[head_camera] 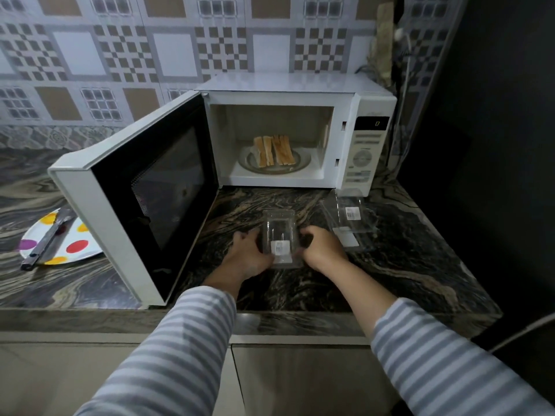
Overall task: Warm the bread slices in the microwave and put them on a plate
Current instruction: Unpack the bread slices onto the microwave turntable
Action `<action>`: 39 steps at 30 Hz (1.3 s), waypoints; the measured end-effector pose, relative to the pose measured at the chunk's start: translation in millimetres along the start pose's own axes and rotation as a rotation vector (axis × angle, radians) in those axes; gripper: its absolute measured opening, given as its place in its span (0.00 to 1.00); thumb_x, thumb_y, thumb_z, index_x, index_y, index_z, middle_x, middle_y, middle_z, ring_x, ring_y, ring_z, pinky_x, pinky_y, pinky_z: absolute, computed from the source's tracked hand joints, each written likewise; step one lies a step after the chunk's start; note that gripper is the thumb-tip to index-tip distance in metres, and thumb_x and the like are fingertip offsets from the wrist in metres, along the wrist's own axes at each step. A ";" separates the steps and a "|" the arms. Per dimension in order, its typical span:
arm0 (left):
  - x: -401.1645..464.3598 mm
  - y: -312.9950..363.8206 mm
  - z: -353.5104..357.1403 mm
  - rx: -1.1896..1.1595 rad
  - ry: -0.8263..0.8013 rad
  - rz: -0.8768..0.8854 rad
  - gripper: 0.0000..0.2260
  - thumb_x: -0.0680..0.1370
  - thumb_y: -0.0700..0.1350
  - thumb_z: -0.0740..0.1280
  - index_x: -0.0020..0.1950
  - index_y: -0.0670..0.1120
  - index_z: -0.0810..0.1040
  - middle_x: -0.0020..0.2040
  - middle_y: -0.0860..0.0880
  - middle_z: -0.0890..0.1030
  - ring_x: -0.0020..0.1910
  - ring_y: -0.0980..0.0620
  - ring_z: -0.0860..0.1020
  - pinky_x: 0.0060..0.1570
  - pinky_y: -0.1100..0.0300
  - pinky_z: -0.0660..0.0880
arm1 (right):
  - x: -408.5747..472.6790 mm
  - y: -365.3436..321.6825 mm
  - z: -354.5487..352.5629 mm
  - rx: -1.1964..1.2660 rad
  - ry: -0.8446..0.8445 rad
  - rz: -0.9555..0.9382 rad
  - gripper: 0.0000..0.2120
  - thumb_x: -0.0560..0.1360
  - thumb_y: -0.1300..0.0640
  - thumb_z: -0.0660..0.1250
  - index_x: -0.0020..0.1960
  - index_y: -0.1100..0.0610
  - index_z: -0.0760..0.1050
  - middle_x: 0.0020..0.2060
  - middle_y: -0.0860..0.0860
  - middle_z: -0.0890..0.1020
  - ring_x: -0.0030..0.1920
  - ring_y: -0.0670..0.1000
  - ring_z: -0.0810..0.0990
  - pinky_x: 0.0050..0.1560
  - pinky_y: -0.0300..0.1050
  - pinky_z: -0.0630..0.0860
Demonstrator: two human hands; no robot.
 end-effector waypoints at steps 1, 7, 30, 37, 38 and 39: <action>-3.3 5.6 -9.2 0.032 0.068 -0.011 0.30 0.71 0.53 0.71 0.71 0.52 0.67 0.66 0.45 0.64 0.66 0.43 0.68 0.65 0.52 0.68 | -1.1 -3.3 -10.4 -0.015 0.029 -0.029 0.15 0.74 0.56 0.68 0.61 0.49 0.76 0.56 0.51 0.81 0.56 0.54 0.79 0.53 0.44 0.75; -16.9 89.3 -29.4 -0.040 0.364 0.231 0.17 0.75 0.44 0.66 0.64 0.48 0.74 0.61 0.46 0.68 0.60 0.46 0.72 0.57 0.55 0.73 | -1.5 -9.7 -78.2 -0.012 0.274 -0.135 0.10 0.74 0.58 0.66 0.54 0.49 0.79 0.51 0.51 0.81 0.53 0.53 0.79 0.54 0.47 0.77; 30.2 115.0 113.2 -0.354 -0.035 0.047 0.23 0.77 0.40 0.65 0.70 0.53 0.66 0.46 0.49 0.77 0.45 0.46 0.79 0.44 0.53 0.80 | 53.2 135.3 -64.6 0.277 0.124 0.289 0.20 0.71 0.68 0.68 0.60 0.52 0.76 0.54 0.55 0.81 0.51 0.53 0.81 0.49 0.49 0.82; 20.8 109.6 114.4 -0.339 -0.063 0.054 0.25 0.74 0.35 0.69 0.68 0.50 0.68 0.52 0.44 0.81 0.50 0.45 0.80 0.49 0.57 0.77 | 38.1 141.6 -61.2 0.385 0.033 0.364 0.20 0.71 0.73 0.70 0.53 0.50 0.74 0.51 0.58 0.81 0.40 0.53 0.82 0.23 0.37 0.74; 19.2 108.9 113.8 -0.330 -0.064 0.051 0.25 0.73 0.35 0.70 0.67 0.50 0.69 0.50 0.45 0.81 0.50 0.46 0.80 0.51 0.56 0.77 | 35.4 141.0 -60.2 0.392 0.021 0.368 0.20 0.71 0.73 0.70 0.53 0.51 0.74 0.49 0.58 0.81 0.38 0.52 0.82 0.24 0.38 0.75; 17.4 108.3 113.4 -0.321 -0.066 0.049 0.24 0.73 0.36 0.70 0.66 0.50 0.69 0.49 0.45 0.81 0.50 0.46 0.80 0.52 0.54 0.78 | 32.8 140.9 -58.8 0.400 0.009 0.370 0.20 0.71 0.73 0.69 0.54 0.52 0.74 0.48 0.58 0.81 0.36 0.51 0.81 0.24 0.38 0.76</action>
Point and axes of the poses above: each hand's wrist, its own x-axis towards the middle knuckle, its own z-axis out of the palm, y = z × x, the point moved 9 cm from there along x, towards the middle knuckle
